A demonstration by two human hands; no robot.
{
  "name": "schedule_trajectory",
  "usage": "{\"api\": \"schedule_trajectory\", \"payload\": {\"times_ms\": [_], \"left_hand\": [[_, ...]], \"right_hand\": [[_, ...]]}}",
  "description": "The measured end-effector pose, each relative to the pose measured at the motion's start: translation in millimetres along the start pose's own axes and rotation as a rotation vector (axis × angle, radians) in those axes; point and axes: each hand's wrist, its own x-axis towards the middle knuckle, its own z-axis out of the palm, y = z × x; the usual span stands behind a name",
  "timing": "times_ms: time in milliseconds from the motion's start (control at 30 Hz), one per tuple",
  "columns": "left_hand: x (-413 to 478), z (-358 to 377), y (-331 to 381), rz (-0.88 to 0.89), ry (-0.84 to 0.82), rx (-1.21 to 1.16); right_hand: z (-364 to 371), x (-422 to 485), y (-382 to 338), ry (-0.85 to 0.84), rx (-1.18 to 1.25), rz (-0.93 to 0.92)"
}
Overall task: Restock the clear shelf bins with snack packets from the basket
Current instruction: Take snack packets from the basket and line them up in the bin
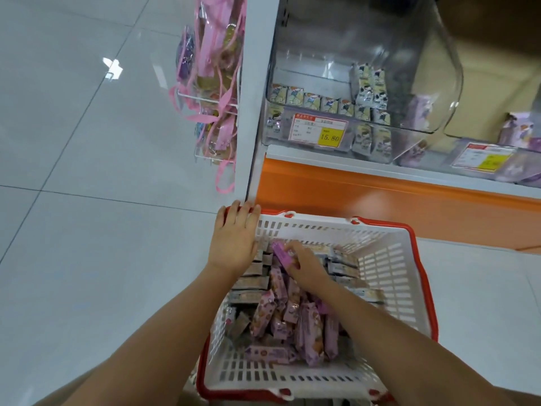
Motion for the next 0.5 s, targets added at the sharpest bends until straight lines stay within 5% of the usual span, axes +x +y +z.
{"api": "schedule_trajectory", "payload": {"times_ms": [200,500], "left_hand": [[14,-36,20,0.057,0.009,-0.026],[46,-126,115,0.342,0.268,-0.108]], "right_hand": [[-81,-29,-15,-0.024,-0.058,-0.069],[-209,-110,-16,0.126,-0.039,-0.224]]}}
